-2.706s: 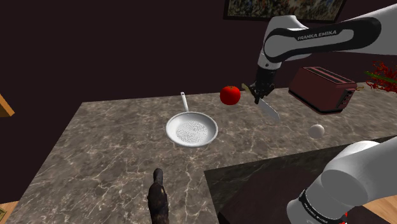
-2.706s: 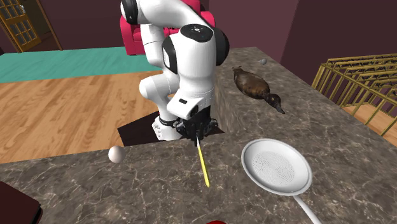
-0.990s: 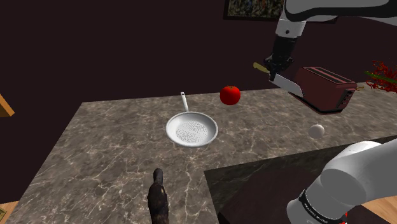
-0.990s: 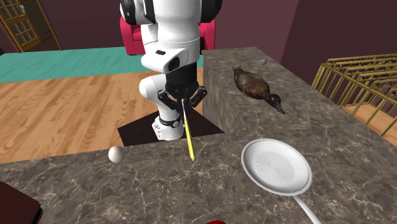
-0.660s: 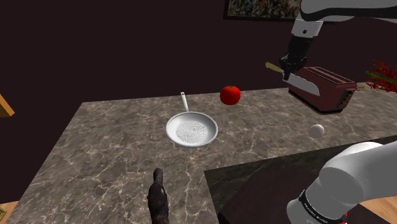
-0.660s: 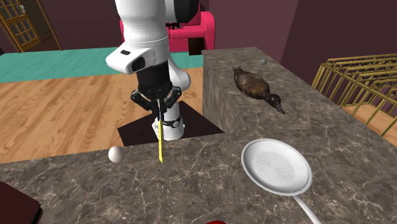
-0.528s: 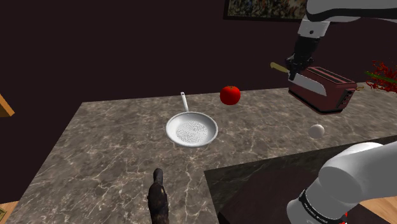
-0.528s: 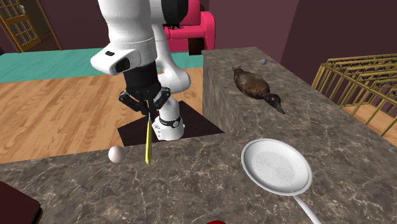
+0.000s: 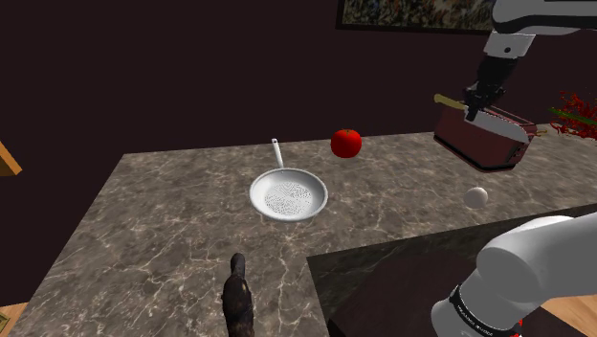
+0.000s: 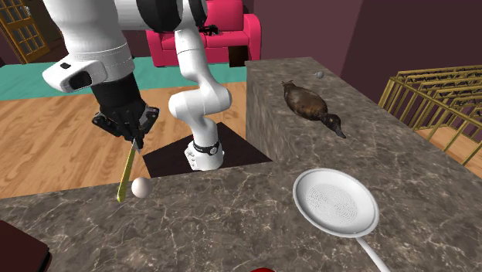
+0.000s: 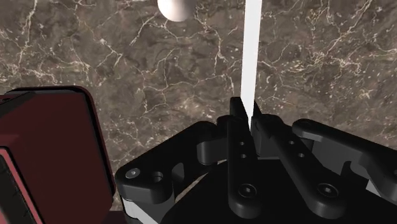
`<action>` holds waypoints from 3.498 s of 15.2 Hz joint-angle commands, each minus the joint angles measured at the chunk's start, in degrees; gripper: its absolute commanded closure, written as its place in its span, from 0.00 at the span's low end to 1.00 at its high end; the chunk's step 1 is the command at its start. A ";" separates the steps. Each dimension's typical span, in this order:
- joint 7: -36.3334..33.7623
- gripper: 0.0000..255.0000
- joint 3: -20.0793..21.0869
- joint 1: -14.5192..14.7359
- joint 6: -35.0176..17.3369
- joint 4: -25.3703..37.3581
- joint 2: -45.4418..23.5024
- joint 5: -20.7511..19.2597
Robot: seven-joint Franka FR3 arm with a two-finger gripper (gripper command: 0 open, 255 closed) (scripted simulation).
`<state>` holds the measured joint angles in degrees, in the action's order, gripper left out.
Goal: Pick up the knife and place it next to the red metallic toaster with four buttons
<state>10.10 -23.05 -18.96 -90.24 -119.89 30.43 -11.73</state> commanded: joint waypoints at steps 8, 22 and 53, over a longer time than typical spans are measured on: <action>14.94 1.00 -12.29 -2.23 -0.94 8.09 -7.03 -2.20; 14.07 1.00 -13.82 -2.96 -11.46 -3.24 -6.08 -3.61; 16.09 1.00 -20.95 -1.95 -37.19 -20.54 -15.15 -2.65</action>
<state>25.94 -43.67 -21.06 -126.42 -140.02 15.93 -14.66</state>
